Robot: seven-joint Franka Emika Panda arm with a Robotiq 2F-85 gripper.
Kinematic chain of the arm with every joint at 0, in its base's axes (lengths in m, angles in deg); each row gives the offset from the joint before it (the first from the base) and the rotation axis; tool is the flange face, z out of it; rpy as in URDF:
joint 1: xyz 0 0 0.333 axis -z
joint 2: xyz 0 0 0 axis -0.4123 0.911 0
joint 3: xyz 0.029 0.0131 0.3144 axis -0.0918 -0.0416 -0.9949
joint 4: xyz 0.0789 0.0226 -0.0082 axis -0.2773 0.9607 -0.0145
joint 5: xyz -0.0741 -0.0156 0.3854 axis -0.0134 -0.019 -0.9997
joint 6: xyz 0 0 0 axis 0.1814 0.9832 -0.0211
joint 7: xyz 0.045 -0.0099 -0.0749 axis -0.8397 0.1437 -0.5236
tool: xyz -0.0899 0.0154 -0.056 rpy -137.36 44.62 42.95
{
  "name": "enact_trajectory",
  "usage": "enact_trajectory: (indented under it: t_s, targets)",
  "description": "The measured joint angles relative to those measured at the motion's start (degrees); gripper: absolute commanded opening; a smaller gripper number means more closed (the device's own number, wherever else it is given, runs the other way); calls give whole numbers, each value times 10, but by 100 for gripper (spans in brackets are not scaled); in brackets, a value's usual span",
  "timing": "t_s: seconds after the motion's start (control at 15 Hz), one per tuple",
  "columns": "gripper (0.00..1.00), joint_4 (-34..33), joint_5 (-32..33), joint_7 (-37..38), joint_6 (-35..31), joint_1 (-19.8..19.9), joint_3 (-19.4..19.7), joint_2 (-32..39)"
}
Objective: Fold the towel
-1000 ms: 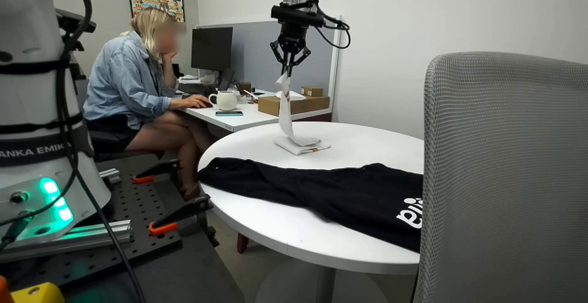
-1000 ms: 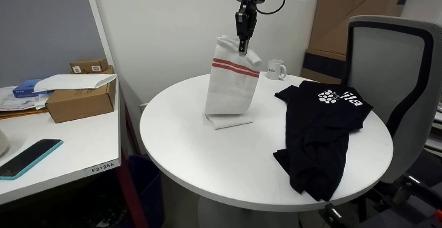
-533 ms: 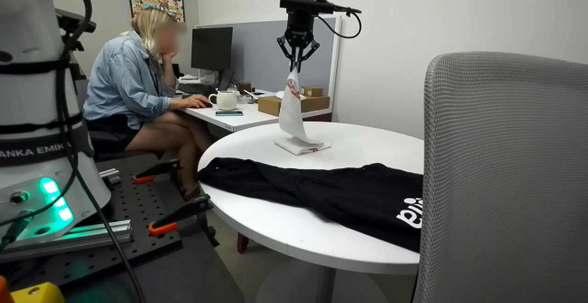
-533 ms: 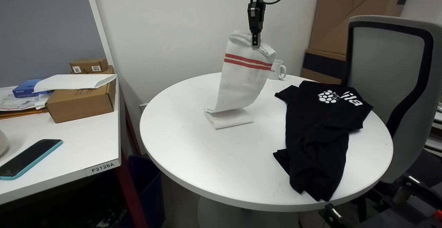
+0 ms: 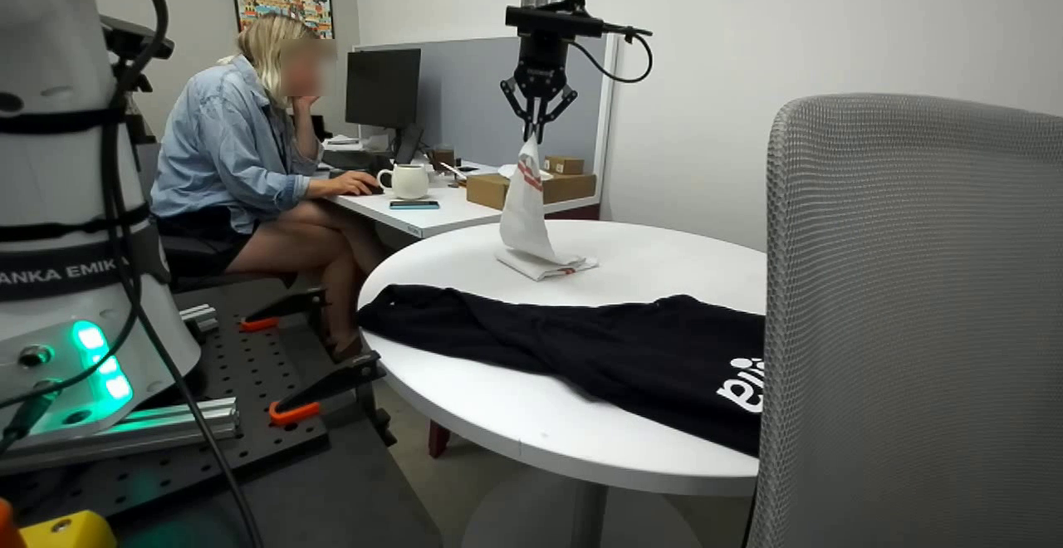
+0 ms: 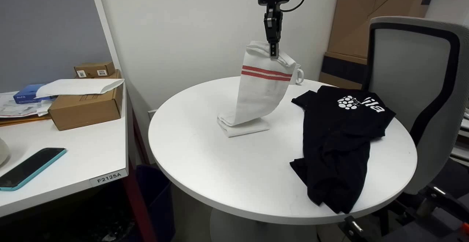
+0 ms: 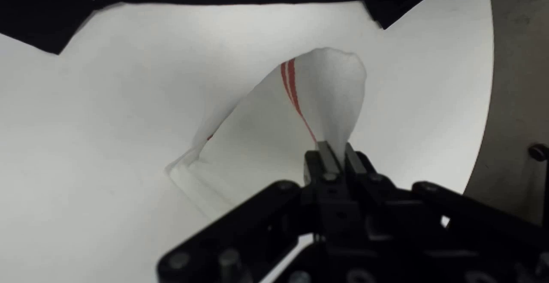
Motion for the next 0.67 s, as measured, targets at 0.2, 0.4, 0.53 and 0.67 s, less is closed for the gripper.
enact_trajectory:
  t_s: [0.2,0.4,0.53,0.67]
  targets:
    - [1,-2,-1,31,-4,0,-1,16]
    - [1,-17,-14,45,-3,1,-2,35]
    - [1,-37,-31,27,0,4,-3,54]
    - [1,-66,-37,3,2,8,-4,79]
